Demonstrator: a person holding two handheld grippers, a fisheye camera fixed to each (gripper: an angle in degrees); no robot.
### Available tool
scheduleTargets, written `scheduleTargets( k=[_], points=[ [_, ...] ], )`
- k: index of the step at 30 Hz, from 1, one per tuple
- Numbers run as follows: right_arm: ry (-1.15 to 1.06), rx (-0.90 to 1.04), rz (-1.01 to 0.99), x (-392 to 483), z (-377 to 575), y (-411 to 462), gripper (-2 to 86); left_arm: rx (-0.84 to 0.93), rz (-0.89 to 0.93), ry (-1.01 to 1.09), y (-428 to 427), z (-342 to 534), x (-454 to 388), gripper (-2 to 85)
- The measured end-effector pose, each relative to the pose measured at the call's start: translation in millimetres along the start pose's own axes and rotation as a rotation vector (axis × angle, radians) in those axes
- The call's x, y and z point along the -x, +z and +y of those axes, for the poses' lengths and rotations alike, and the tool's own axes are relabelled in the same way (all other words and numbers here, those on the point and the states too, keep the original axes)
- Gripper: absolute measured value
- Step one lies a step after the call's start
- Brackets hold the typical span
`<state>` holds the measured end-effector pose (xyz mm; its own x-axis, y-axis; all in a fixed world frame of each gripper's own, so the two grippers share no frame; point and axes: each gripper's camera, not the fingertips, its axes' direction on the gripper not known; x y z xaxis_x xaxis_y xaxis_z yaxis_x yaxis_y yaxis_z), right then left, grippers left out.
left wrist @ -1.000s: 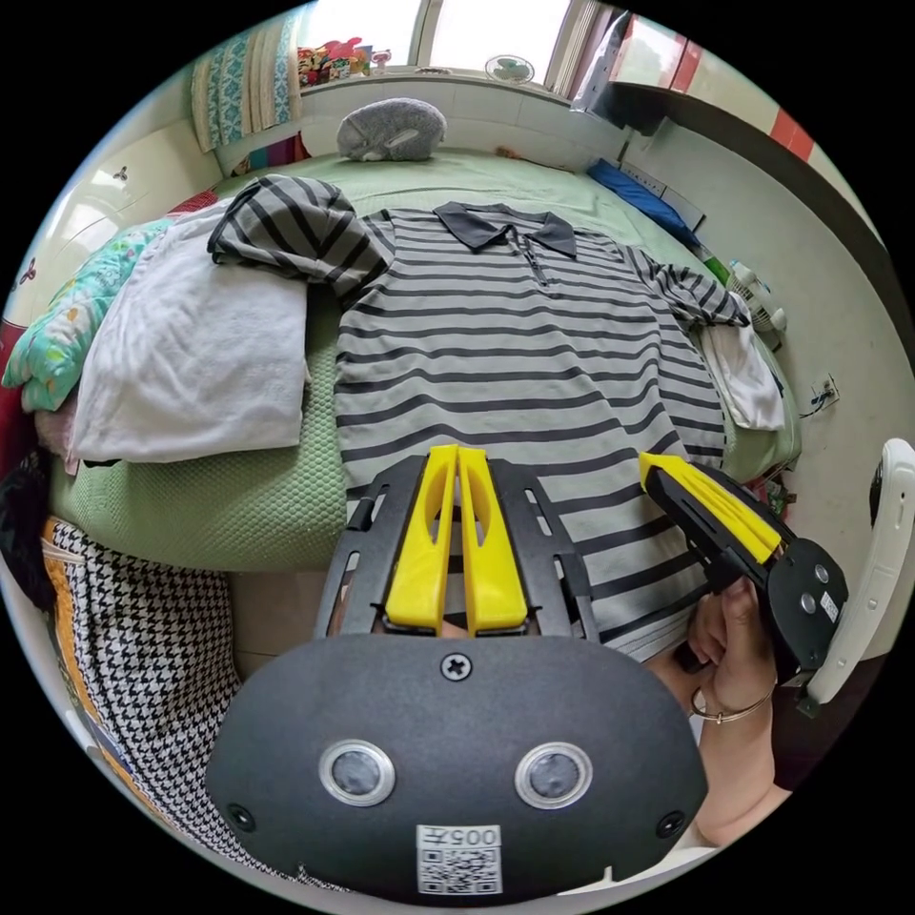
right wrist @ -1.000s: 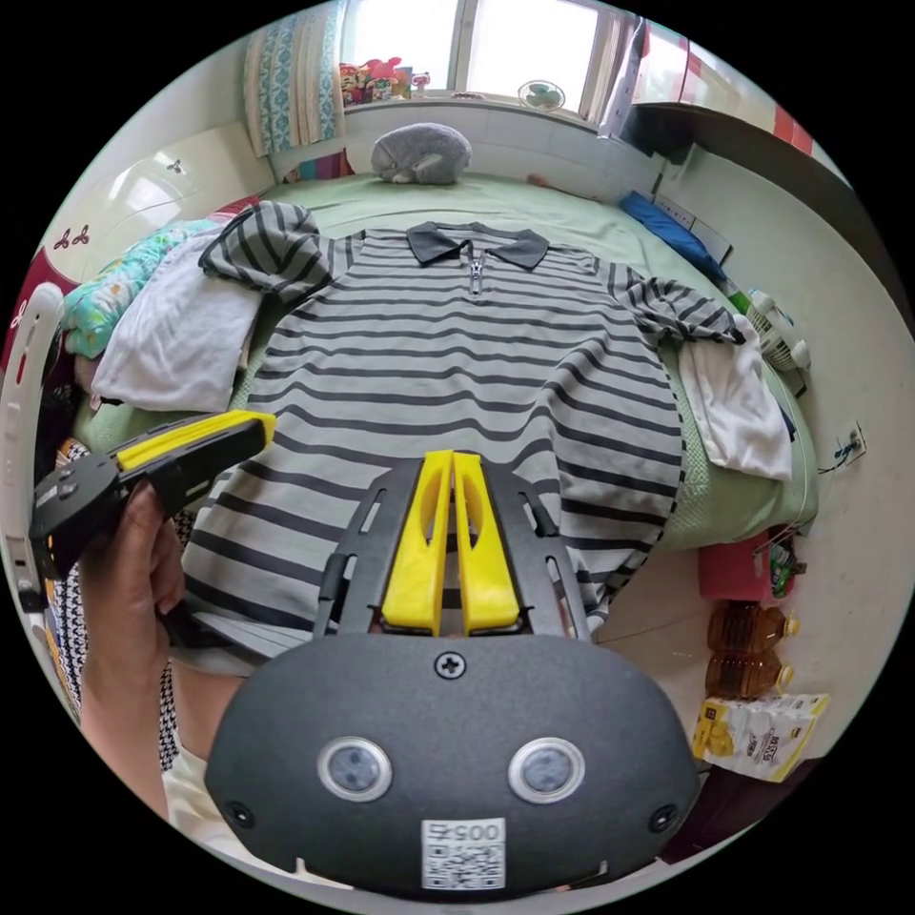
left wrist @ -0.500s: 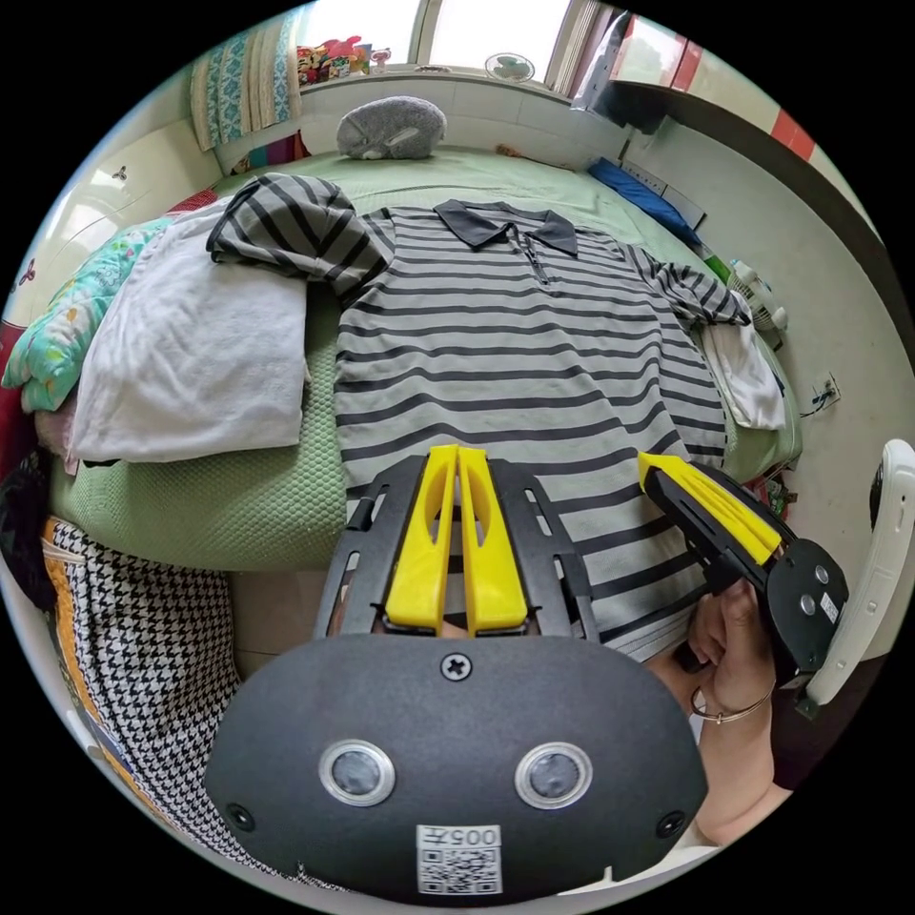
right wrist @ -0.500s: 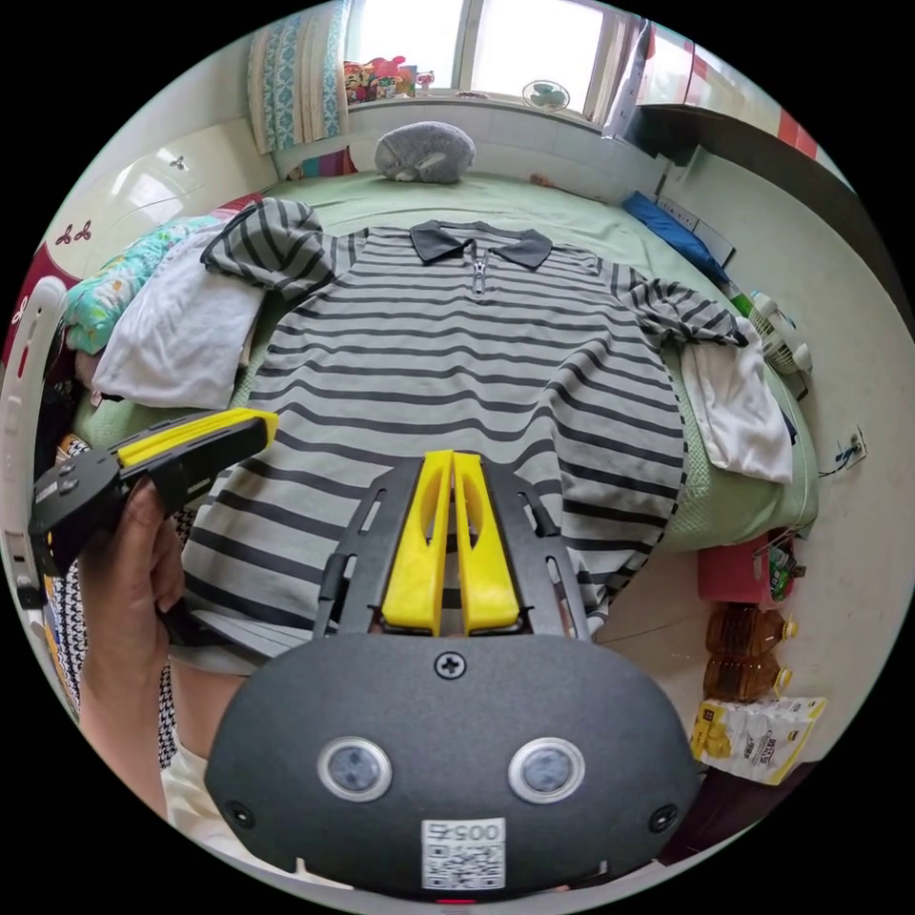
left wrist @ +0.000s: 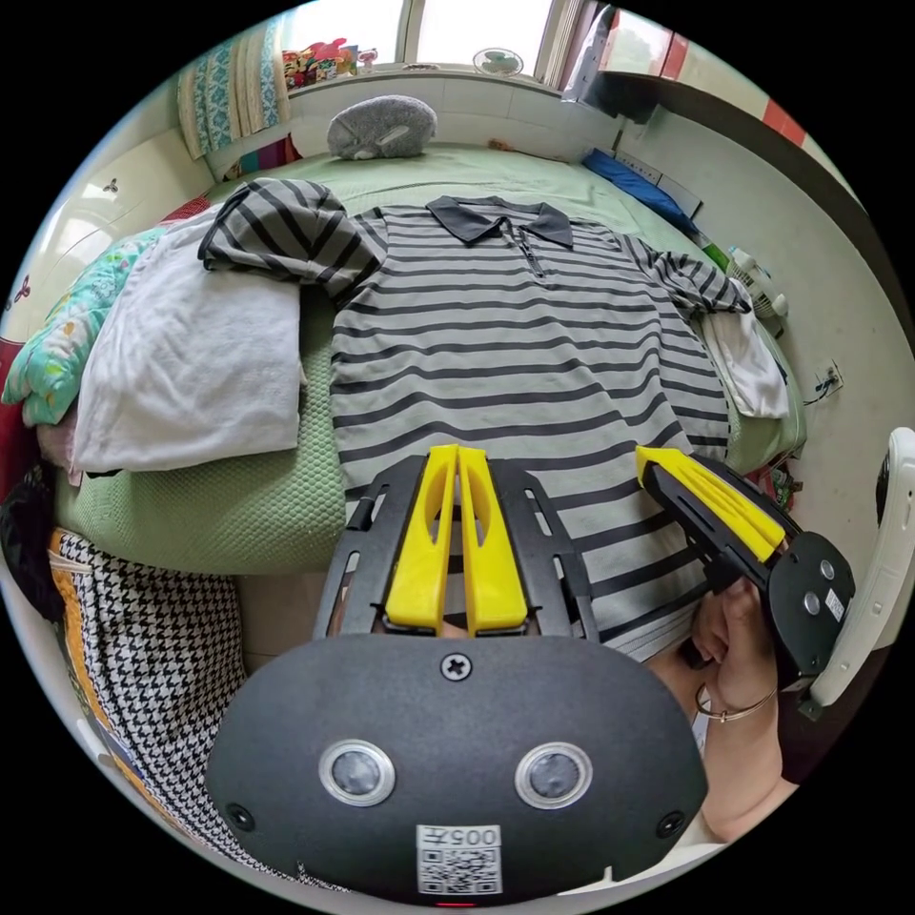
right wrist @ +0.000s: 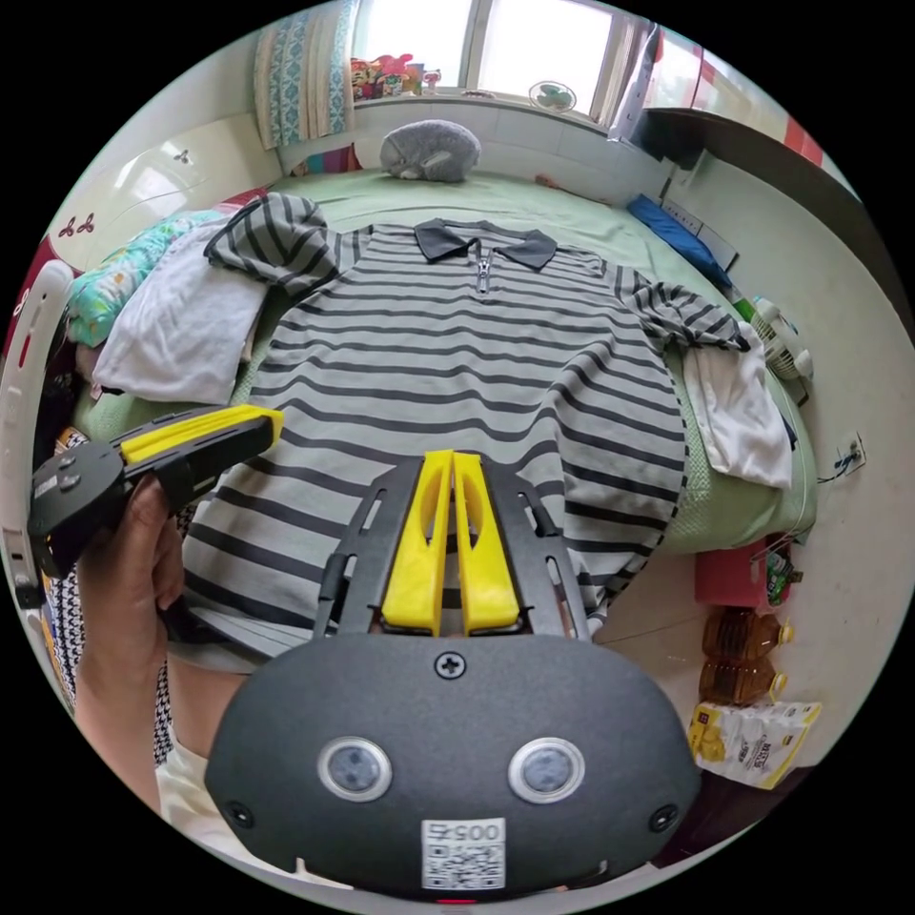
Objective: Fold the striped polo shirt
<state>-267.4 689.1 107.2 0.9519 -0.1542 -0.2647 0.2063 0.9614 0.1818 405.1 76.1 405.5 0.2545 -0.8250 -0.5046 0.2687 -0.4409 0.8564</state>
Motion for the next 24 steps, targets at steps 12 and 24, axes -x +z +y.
scheduleTargets(
  k=[12, 24],
  points=[
    [0.013, 0.012, -0.02, -3.9, -2.6, 2.1, -1.2, 0.0, 0.02, -0.003, 0.8, -4.1, 2.6, -0.7],
    [0.008, 0.018, -0.022, -2.6, -5.0, 3.3, -1.2, 0.003, 0.03, -0.01, 1.6, -7.8, 5.2, -0.7]
  ],
)
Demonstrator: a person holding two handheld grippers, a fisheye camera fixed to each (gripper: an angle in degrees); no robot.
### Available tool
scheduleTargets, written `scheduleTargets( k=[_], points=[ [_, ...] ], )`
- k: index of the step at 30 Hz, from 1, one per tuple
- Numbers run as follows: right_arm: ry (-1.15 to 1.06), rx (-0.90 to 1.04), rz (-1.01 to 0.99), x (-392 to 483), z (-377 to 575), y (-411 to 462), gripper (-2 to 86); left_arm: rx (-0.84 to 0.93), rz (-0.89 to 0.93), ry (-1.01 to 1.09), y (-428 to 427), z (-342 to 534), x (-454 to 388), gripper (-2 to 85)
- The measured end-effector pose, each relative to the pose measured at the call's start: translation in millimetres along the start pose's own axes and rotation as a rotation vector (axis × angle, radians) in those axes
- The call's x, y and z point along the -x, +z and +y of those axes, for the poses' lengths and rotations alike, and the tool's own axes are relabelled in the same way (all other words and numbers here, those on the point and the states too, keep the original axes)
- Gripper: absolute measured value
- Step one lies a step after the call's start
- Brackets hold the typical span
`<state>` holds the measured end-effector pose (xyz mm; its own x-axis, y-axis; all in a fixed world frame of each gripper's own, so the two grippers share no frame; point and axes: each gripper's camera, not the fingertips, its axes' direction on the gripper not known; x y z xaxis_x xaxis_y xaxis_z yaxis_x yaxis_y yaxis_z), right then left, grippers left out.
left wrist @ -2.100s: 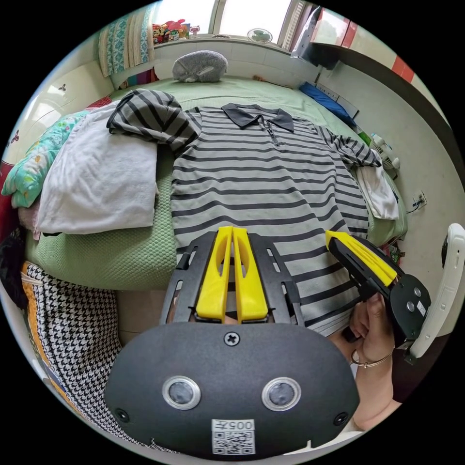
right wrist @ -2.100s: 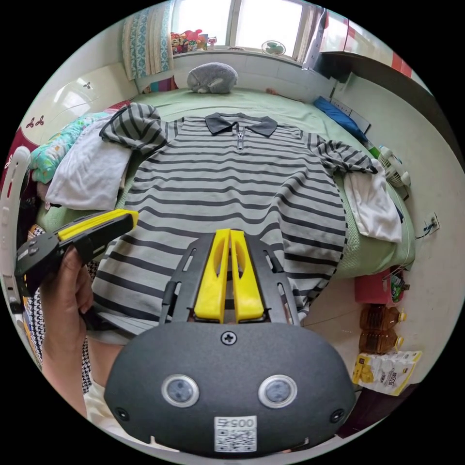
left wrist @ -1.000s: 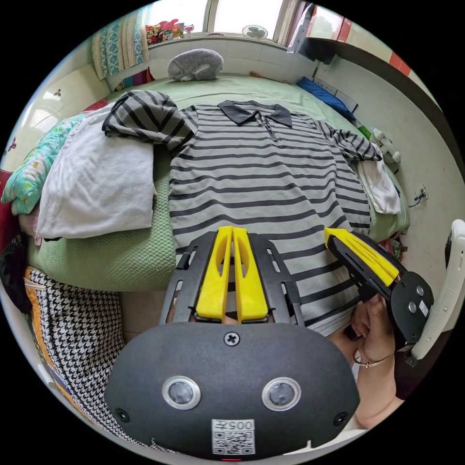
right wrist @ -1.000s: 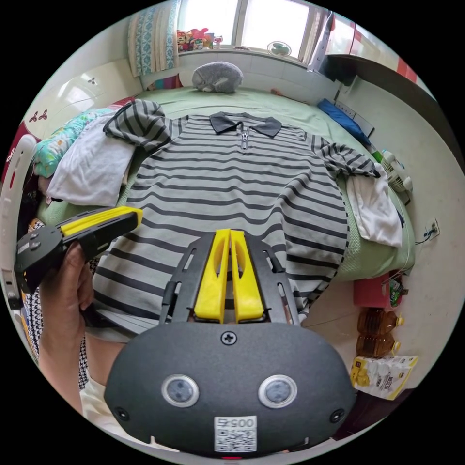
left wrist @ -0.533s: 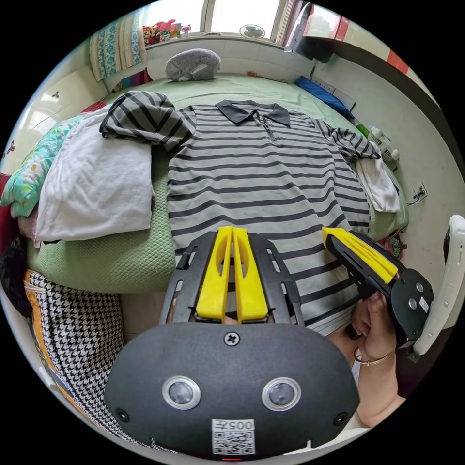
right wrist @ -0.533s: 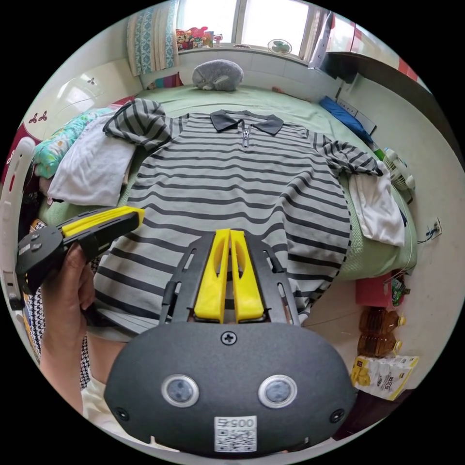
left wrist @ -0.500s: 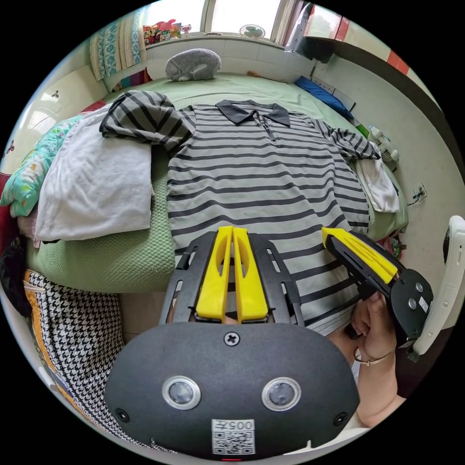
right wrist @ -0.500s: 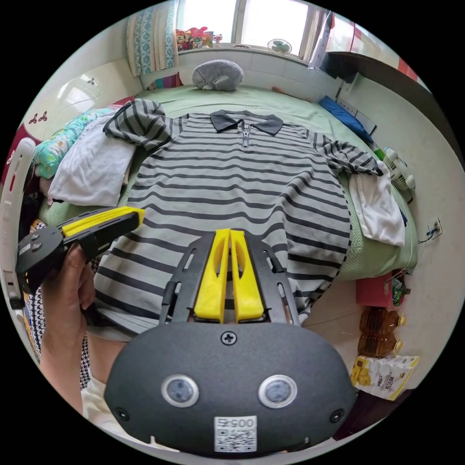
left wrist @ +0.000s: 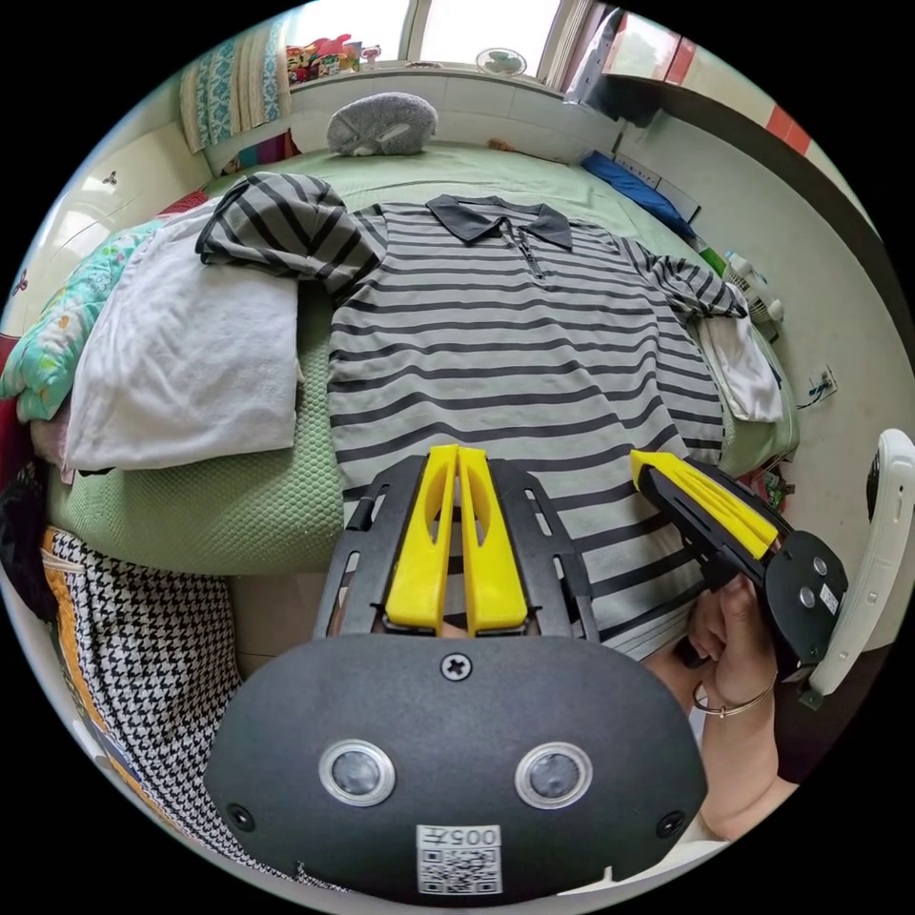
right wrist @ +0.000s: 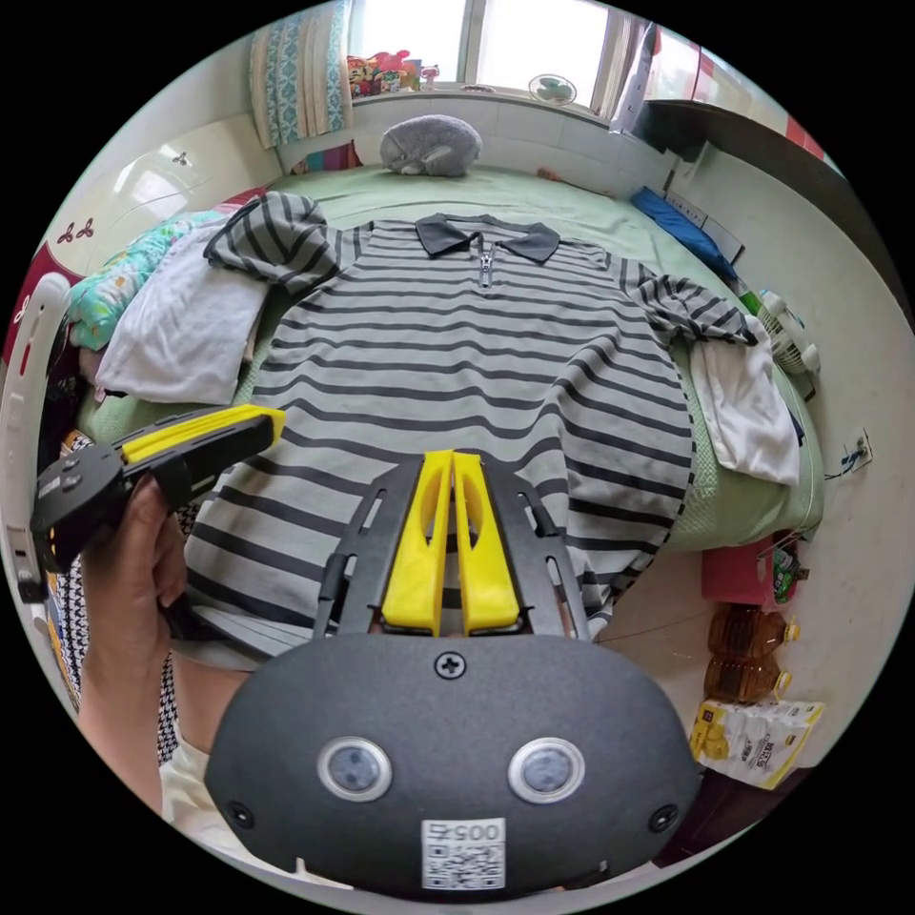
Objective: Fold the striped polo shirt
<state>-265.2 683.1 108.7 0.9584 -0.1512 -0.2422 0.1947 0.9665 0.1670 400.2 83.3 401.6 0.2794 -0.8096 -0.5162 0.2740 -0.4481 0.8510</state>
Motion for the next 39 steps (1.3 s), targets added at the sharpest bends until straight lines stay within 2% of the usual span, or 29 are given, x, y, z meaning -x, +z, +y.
scheduleTargets(
  k=[39],
  points=[
    [-0.011, 0.011, -0.001, 6, -10, -8, -1.1, 0.0, 0.022, -0.013, 4, -3, 1, -0.6]
  ],
)
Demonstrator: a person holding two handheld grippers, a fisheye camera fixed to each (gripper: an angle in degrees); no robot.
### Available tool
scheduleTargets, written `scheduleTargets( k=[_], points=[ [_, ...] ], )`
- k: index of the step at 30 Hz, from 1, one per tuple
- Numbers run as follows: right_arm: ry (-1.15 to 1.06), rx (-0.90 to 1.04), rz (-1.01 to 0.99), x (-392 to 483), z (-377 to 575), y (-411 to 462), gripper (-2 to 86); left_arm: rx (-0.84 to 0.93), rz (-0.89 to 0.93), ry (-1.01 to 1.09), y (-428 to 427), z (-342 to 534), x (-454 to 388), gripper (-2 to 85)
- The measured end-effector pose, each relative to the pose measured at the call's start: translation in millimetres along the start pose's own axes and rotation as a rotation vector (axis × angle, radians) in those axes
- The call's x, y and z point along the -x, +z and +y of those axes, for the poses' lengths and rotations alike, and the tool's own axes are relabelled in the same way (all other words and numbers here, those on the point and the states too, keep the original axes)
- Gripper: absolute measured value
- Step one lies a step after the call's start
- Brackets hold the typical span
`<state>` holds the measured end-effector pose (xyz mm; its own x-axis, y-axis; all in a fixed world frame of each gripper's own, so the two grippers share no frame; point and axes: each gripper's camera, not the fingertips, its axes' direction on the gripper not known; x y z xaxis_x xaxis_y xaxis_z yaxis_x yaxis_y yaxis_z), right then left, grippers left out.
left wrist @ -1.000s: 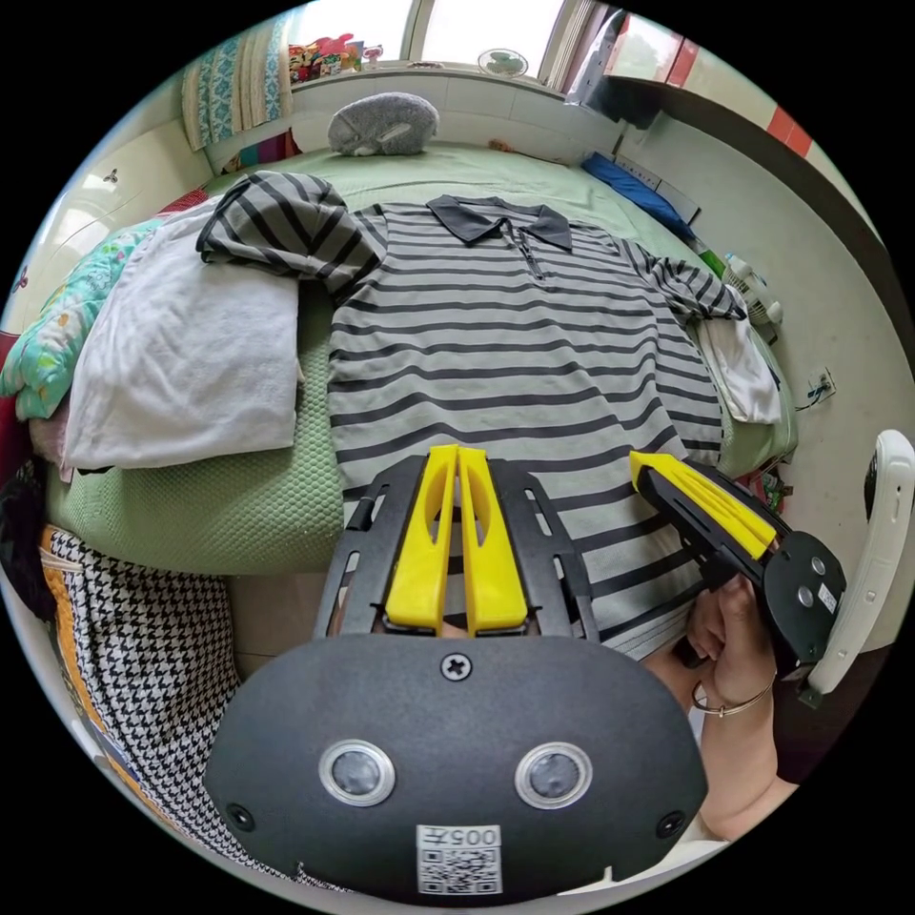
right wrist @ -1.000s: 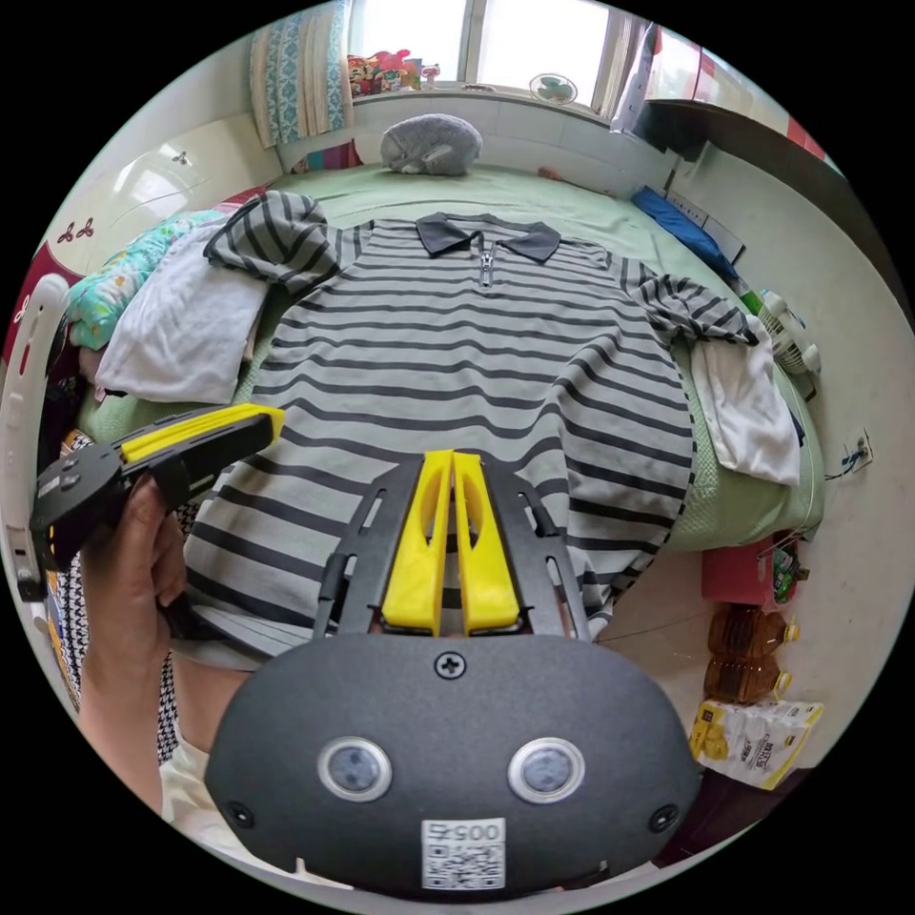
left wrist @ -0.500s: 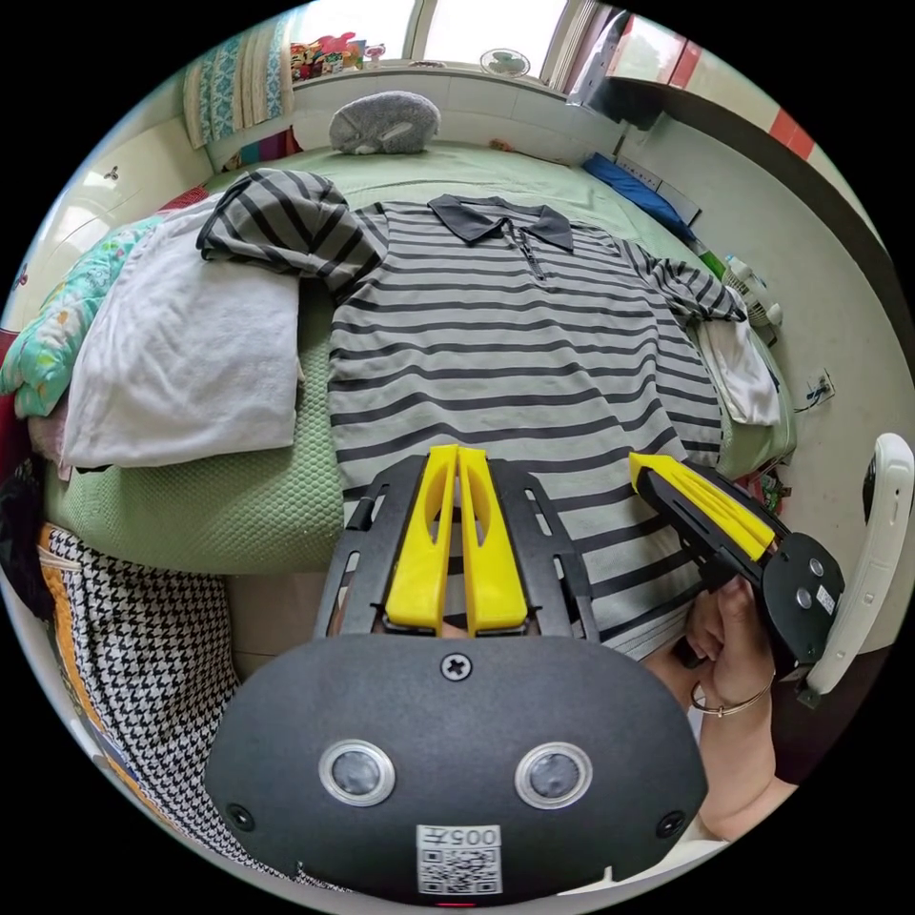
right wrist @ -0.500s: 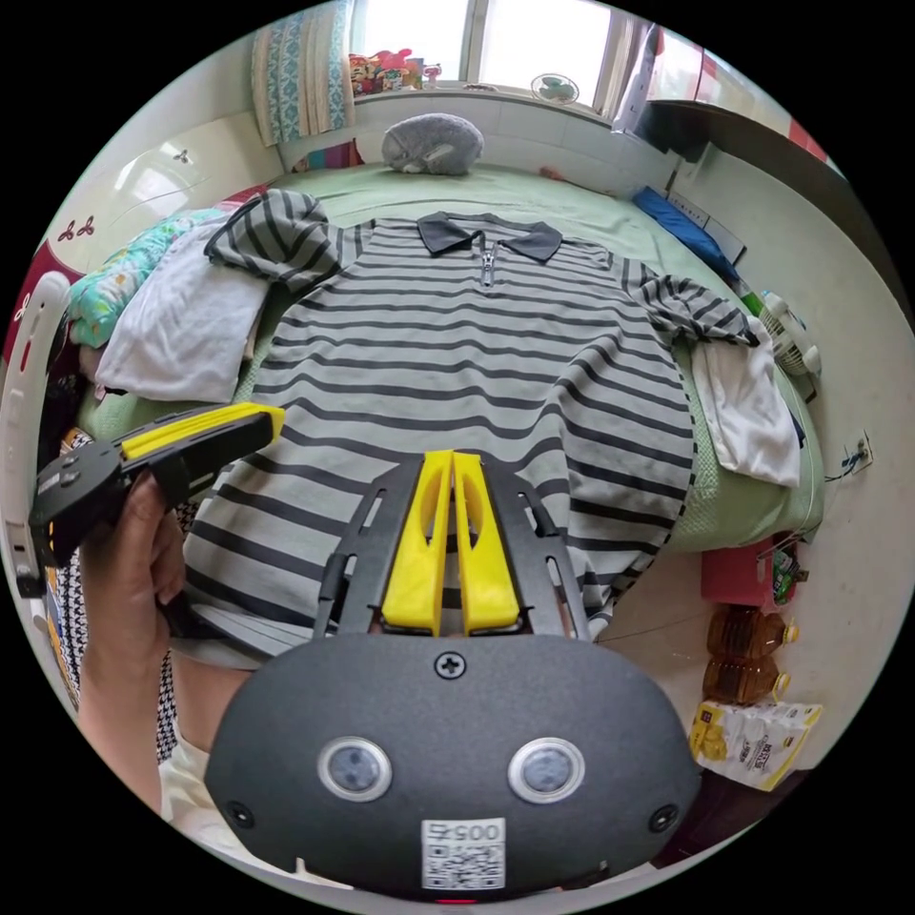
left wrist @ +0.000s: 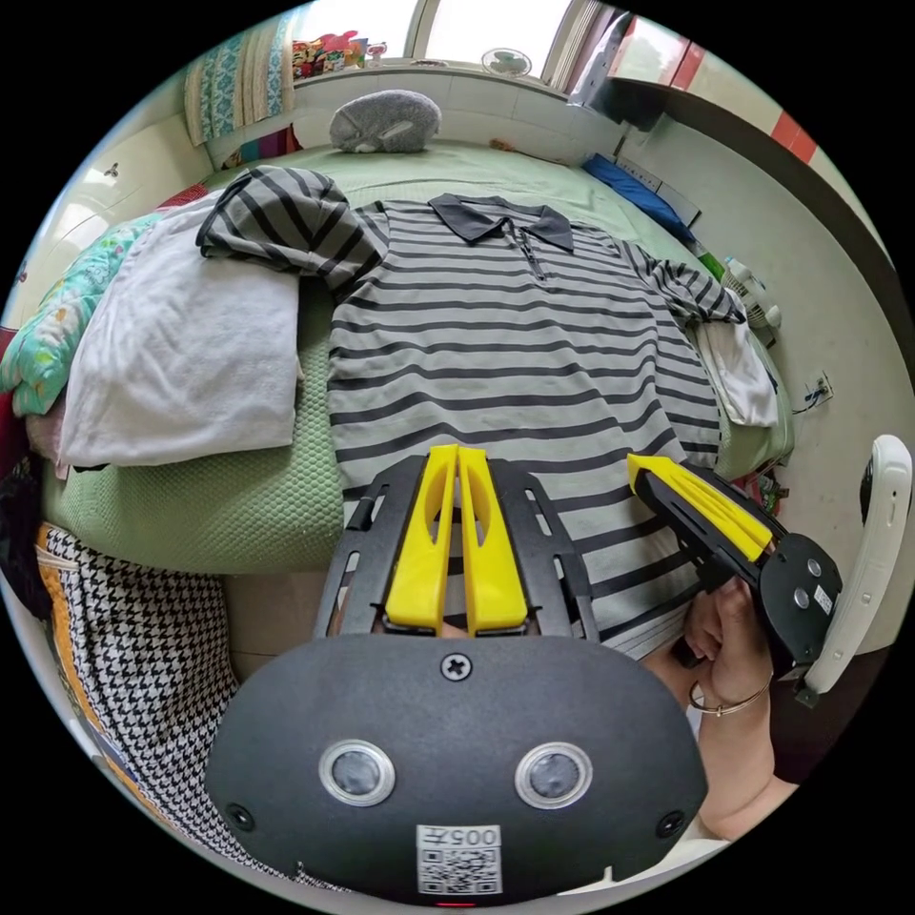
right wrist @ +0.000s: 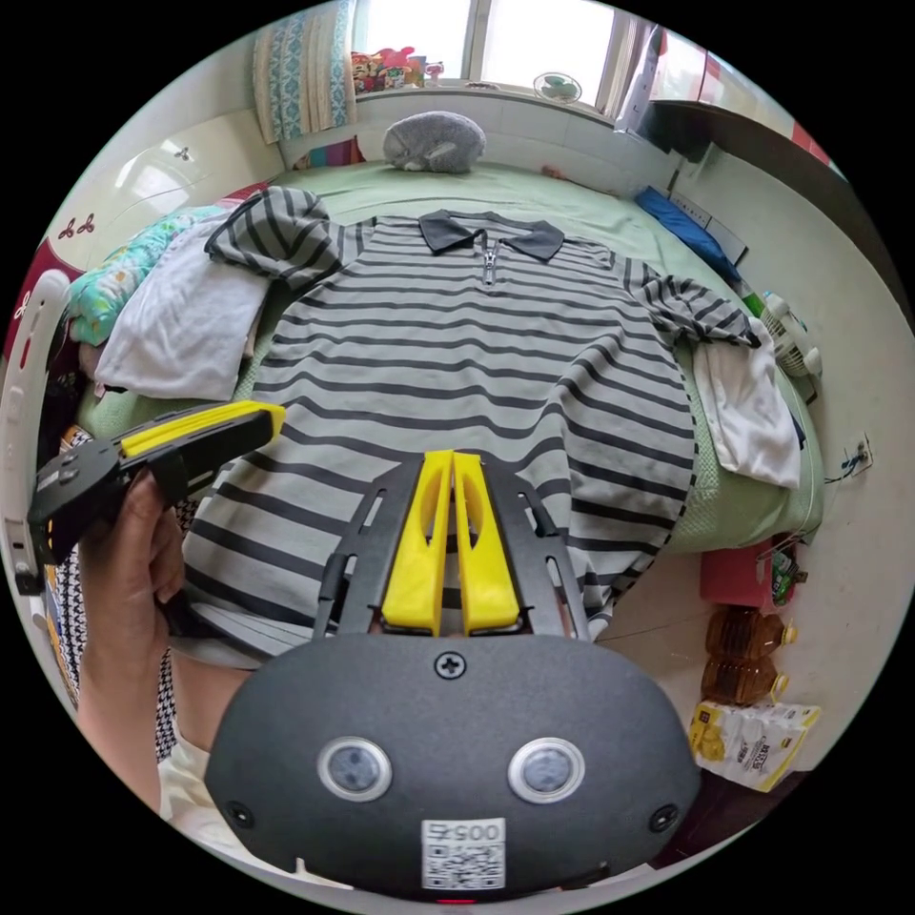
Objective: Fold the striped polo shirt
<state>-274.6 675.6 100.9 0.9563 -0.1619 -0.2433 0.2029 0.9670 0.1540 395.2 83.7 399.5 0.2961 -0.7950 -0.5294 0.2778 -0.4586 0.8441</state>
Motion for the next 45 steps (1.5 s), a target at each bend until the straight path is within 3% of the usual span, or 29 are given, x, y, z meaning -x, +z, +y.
scheduleTargets(
  k=[28, 45],
  points=[
    [-0.003, 0.005, -0.005, -5, -19, -22, -1.2, -0.005, -0.003, 0.002, 4, 14, 0, -0.6],
    [-0.104, 0.038, 0.026, 6, -50, -34, -1.1, -0.098, 0.094, 0.035, -4, 30, 23, -0.6]
  ],
)
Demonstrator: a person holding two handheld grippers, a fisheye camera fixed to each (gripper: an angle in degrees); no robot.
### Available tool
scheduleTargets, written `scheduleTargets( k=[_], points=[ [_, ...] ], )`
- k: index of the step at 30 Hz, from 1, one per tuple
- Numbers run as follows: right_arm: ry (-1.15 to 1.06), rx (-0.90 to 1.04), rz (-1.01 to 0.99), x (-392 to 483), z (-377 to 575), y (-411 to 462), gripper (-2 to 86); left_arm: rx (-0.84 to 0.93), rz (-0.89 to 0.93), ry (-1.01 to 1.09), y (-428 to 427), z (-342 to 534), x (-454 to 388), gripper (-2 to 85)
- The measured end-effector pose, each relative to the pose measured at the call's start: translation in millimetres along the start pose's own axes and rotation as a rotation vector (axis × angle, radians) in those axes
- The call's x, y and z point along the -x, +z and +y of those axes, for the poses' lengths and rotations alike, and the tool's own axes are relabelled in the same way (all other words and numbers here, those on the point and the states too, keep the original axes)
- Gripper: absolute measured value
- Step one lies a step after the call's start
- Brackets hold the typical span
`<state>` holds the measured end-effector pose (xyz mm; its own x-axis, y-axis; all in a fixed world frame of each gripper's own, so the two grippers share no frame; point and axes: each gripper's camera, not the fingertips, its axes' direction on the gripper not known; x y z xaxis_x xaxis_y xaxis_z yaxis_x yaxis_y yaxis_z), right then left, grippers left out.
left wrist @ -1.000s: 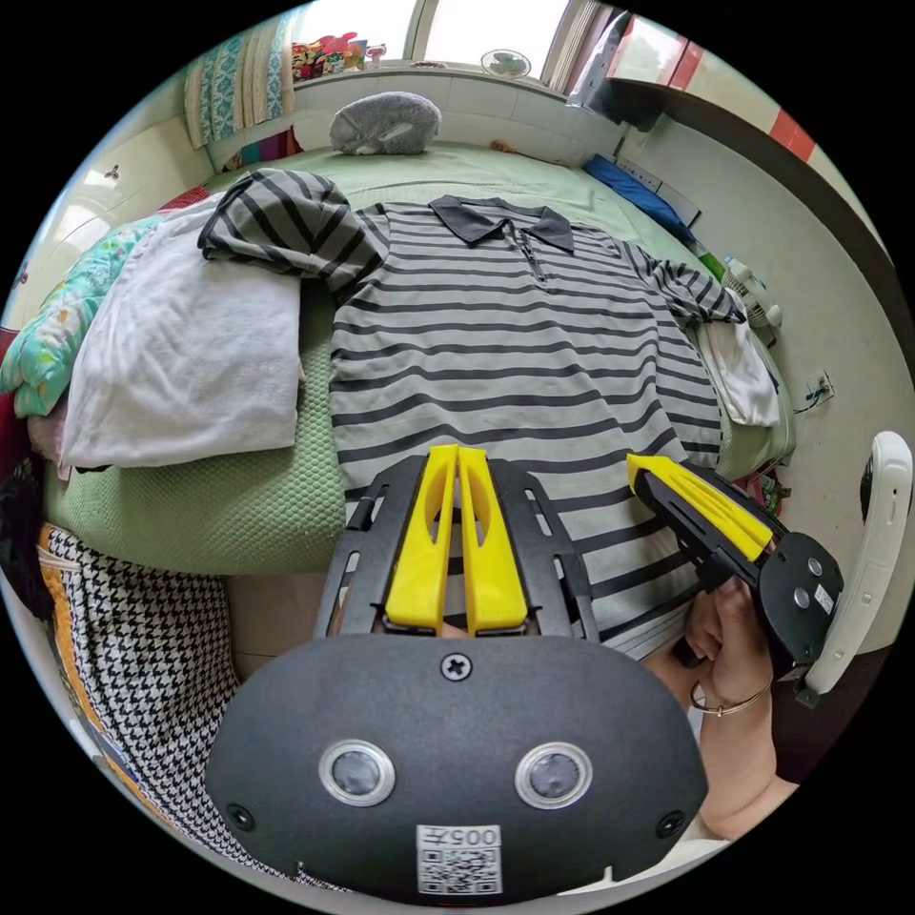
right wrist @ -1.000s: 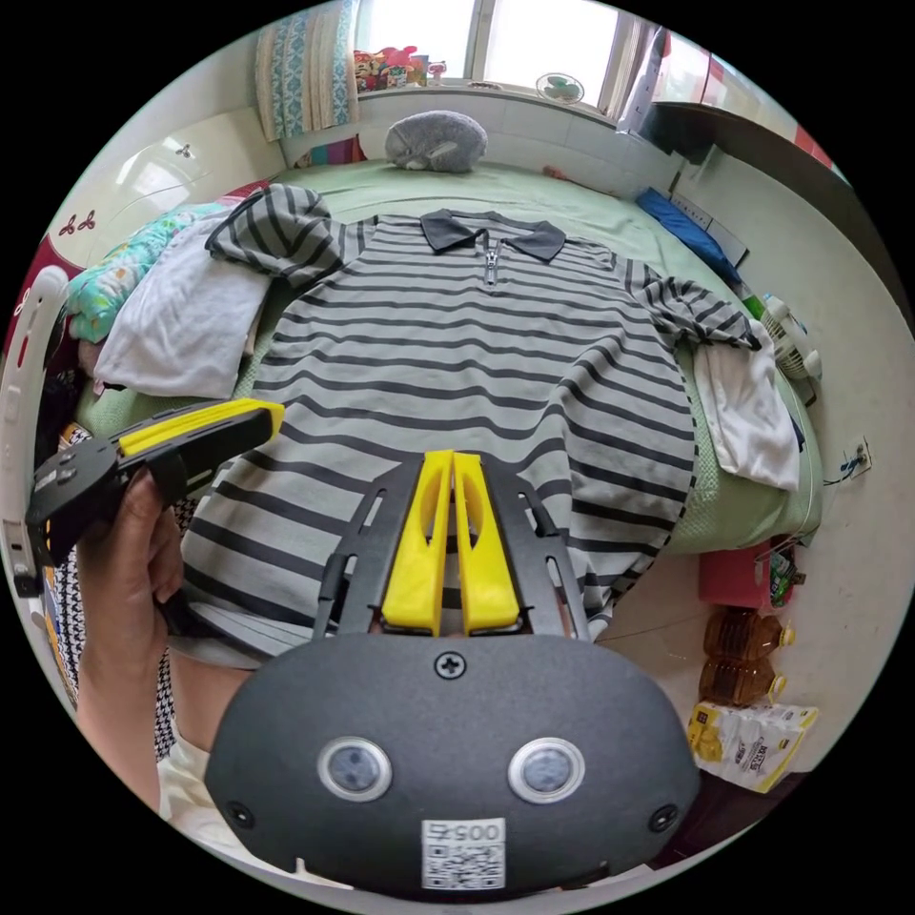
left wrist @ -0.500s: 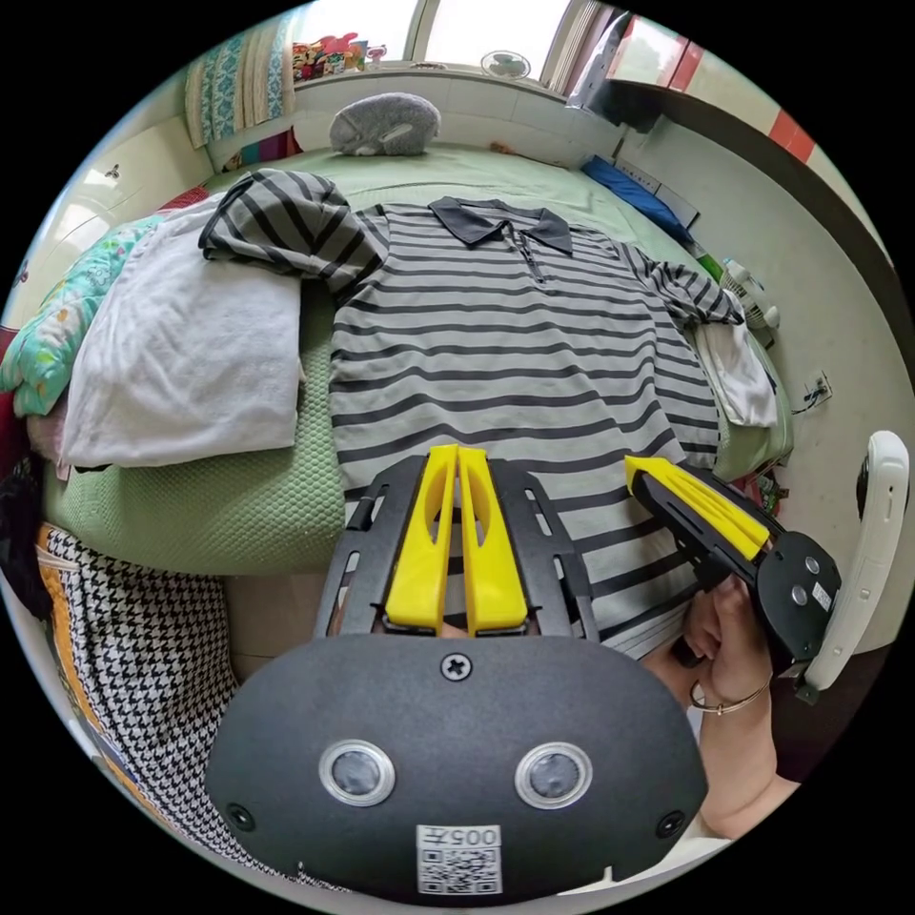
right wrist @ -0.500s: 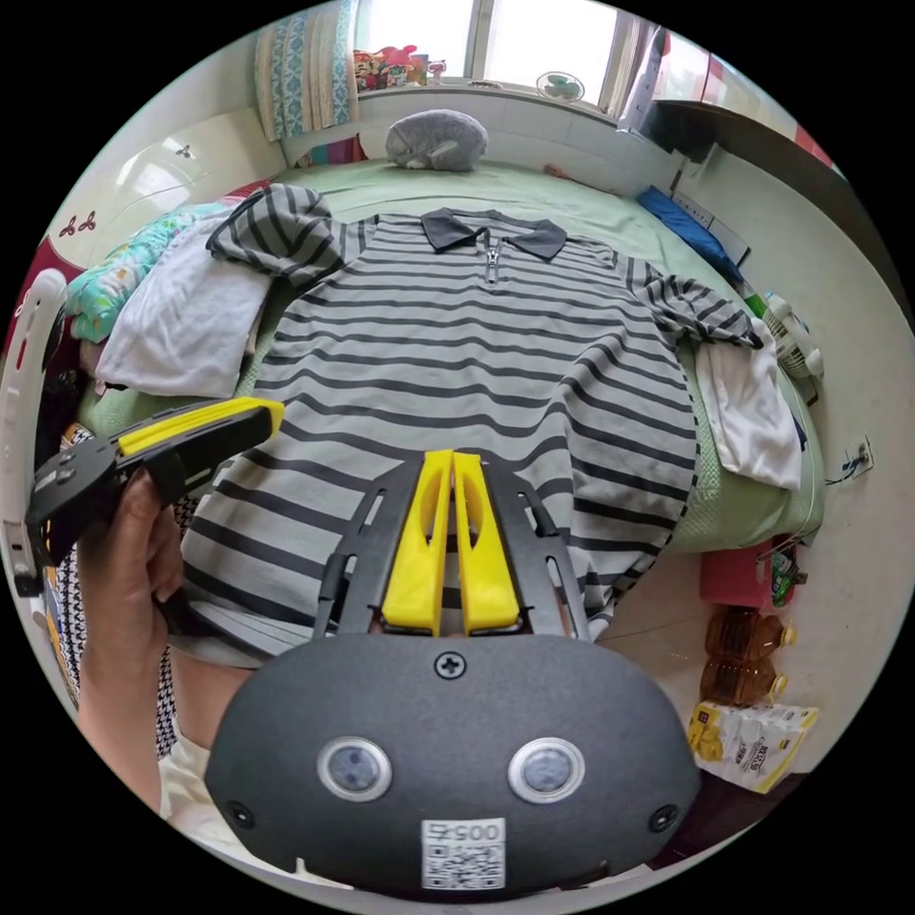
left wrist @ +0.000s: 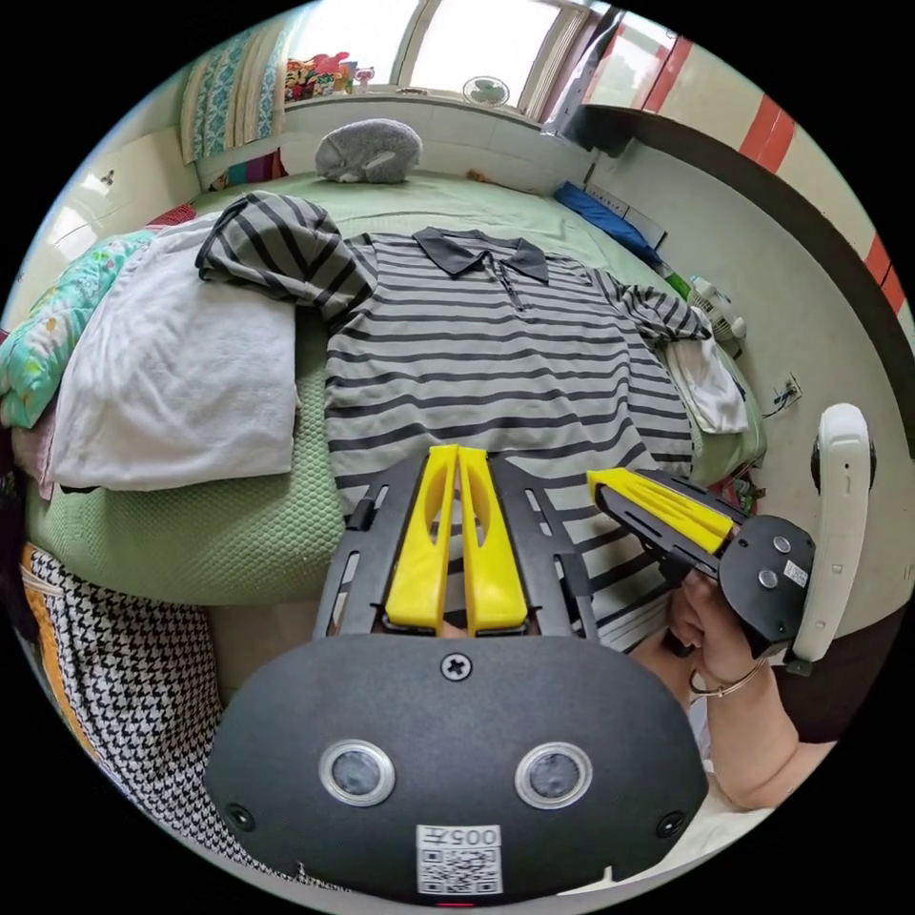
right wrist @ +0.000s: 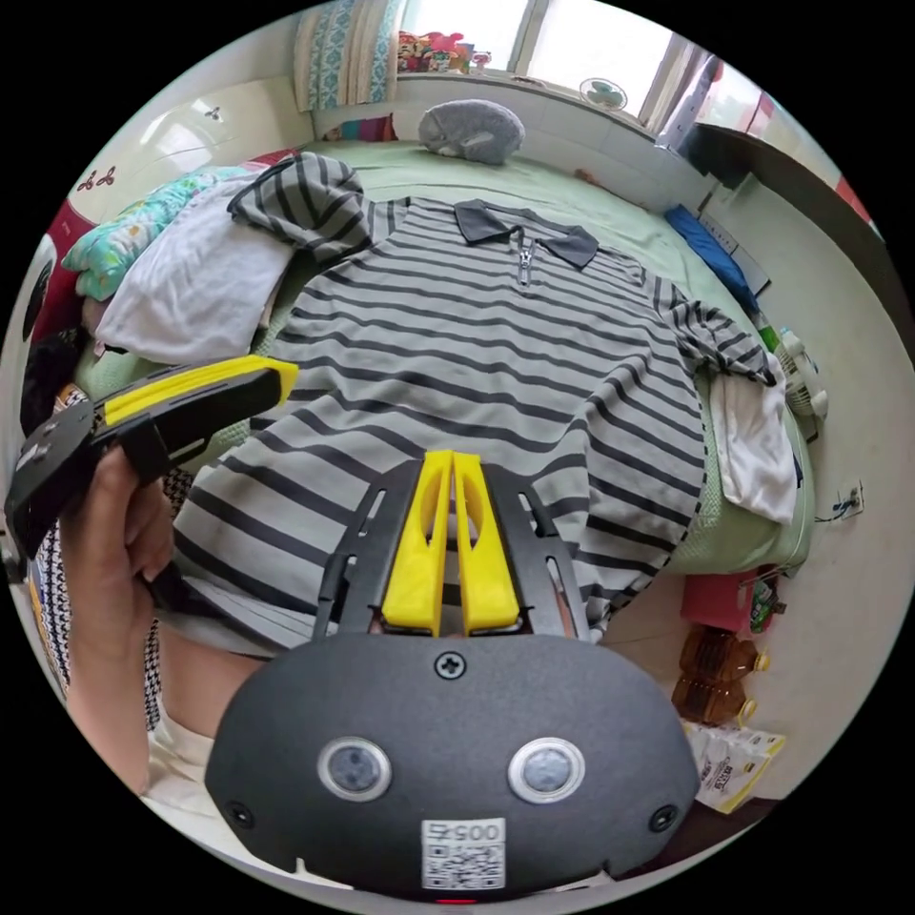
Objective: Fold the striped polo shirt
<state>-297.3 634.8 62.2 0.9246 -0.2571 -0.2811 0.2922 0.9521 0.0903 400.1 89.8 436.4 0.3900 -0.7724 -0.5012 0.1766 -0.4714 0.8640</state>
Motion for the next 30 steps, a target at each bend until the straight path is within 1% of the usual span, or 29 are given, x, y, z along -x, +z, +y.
scheduleTargets(
  k=[3, 5, 7, 9, 11, 12, 14, 18, 20, 22, 25, 27, 30],
  points=[
    [0.008, -0.01, -0.029, -1, -10, -3, -1.2, -0.02, 0.09, -0.034, -7, -3, 22, -0.5],
    [0.025, -0.006, -0.093, -4, -19, -4, -1.1, -0.118, 0.126, -0.068, -22, -6, 47, -0.4],
    [0.035, 0.019, -0.146, -7, -28, -3, -1.1, -0.202, 0.109, -0.113, -36, -12, 70, -0.3],
    [0.023, 0.009, -0.192, -10, -37, -7, -1.1, -0.266, 0.053, -0.179, -49, -21, 93, -0.1],
    [-0.092, -0.133, -0.247, -6, -52, -28, -1.1, -0.323, -0.047, -0.269, -60, -35, 119, 0.8],
    [-0.11, -0.174, -0.241, -5, -57, -35, -1.1, -0.33, -0.069, -0.291, -61, -38, 124, 1.2],
    [-0.166, -0.296, -0.21, 0, -88, -56, -0.9, -0.358, -0.152, -0.379, -63, -49, 143, 4.7],
    [-0.289, -0.406, -0.254, 16, -157, -77, 0.7, -0.384, -0.164, -0.468, -58, -64, 165, 7.9],
    [-0.368, -0.459, -0.299, 31, -202, -87, 3.7, -0.394, -0.11, -0.508, -51, -75, 176, 9.0],
    [-0.441, -0.453, -0.303, 46, -235, -92, 5.8, -0.396, -0.093, -0.487, -45, -84, 176, 9.7],
    [-0.508, -0.475, -0.291, 71, -282, -92, 6.4, -0.385, -0.18, -0.429, -29, -91, 165, 10.5],
    [-0.529, -0.437, -0.316, 83, -311, -81, 6.5, -0.375, -0.216, -0.435, -19, -88, 162, 10.6],
    [-0.523, -0.337, -0.368, 102, -357, -55, 7.1, -0.427, -0.18, -0.473, -19, -79, 168, 10.6]
  ],
)
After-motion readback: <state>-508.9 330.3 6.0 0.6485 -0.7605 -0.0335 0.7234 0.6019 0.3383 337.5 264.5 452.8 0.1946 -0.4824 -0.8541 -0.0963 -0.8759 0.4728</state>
